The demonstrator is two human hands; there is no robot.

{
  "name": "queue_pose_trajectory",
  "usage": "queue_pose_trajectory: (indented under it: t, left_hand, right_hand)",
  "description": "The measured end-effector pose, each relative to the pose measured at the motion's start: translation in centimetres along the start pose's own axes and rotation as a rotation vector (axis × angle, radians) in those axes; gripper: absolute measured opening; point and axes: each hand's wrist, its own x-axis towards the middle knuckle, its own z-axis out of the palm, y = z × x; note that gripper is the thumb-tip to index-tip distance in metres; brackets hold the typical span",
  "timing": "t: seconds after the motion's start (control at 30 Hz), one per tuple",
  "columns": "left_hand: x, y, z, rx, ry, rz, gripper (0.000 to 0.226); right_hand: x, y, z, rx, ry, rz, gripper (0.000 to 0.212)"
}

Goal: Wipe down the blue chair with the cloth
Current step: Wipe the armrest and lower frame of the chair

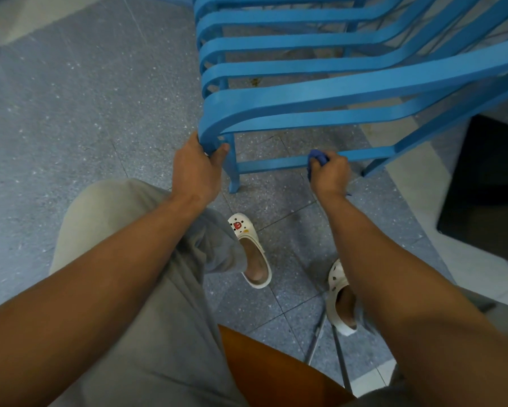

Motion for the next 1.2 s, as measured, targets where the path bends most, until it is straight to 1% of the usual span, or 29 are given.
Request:
queue_pose_trajectory:
  t: [0.07,0.13,0.2,0.3,0.37,0.47,0.57,0.63,0.7,0.77,0.83,0.9,0.97,1.03,1.1,1.13,1.2]
  left_hand:
    - [0.0,0.0,0.1,0.008,0.005,-0.005,0.036]
    - [0.0,0.0,0.0,0.018,0.009,0.002,0.036]
    - [0.1,0.0,0.0,0.026,0.001,0.012,0.036]
    - [0.1,0.1,-0.2,0.025,-0.01,0.002,0.036]
    - [0.0,0.2,-0.2,0.017,-0.016,-0.01,0.037]
    - [-0.2,0.4,-0.1,-0.005,-0.008,-0.043,0.037]
    - [-0.2,0.6,0.1,0.01,-0.001,-0.064,0.033]
    - [-0.3,0.9,0.4,-0.027,-0.022,-0.108,0.028]
    - [-0.3,1.6,0.8,-0.104,-0.067,-0.209,0.026]
    - [-0.4,2.4,1.1,-0.227,-0.131,-0.388,0.026]
    - [-0.4,3.5,1.3,-0.327,-0.218,-0.533,0.036]
    - [-0.8,4.4,1.6,-0.314,-0.3,-0.56,0.036]
    - [-1.4,5.0,1.9,-0.234,-0.368,-0.533,0.036]
    - [-2.2,5.8,2.0,-0.085,-0.433,-0.465,0.041]
    - [-3.0,7.1,2.3,0.101,-0.509,-0.271,0.041]
    - [-3.5,8.1,2.5,0.145,-0.529,-0.149,0.039]
    - [-4.5,10.5,3.1,0.143,-0.513,0.086,0.038]
  right_hand:
    - [-1.3,-1.4,1.7,-0.077,-0.092,-0.048,0.015]
    - [-2.8,-2.8,3.4,-0.195,-0.204,-0.175,0.018]
    - [-3.3,-3.6,4.1,-0.242,-0.247,-0.25,0.02]
    - [-2.7,-3.3,3.2,-0.274,-0.279,-0.283,0.021]
    - [-1.7,-2.1,1.5,-0.293,-0.246,-0.277,0.019]
    - [0.5,0.1,-1.7,-0.258,-0.123,-0.191,0.017]
    - [2.1,1.9,-4.7,-0.296,-0.062,-0.119,0.018]
    - [2.7,2.9,-6.4,-0.265,-0.023,-0.085,0.019]
    - [2.8,4.0,-7.7,-0.219,0.02,-0.08,0.02]
    - [2.8,4.9,-8.7,-0.155,0.039,-0.077,0.02]
    - [3.1,5.2,-9.6,-0.078,0.077,-0.027,0.021]
    - [3.5,5.1,-10.6,0.02,0.143,0.049,0.023]
    - [3.8,4.7,-11.7,0.088,0.187,0.066,0.022]
    - [3.8,4.1,-13.0,0.122,0.214,0.037,0.023]
    - [3.6,3.4,-14.5,0.146,0.249,0.01,0.025]
    - [3.5,3.1,-15.4,0.156,0.272,-0.001,0.026]
    - [3.2,2.4,-17.0,0.185,0.324,-0.016,0.027]
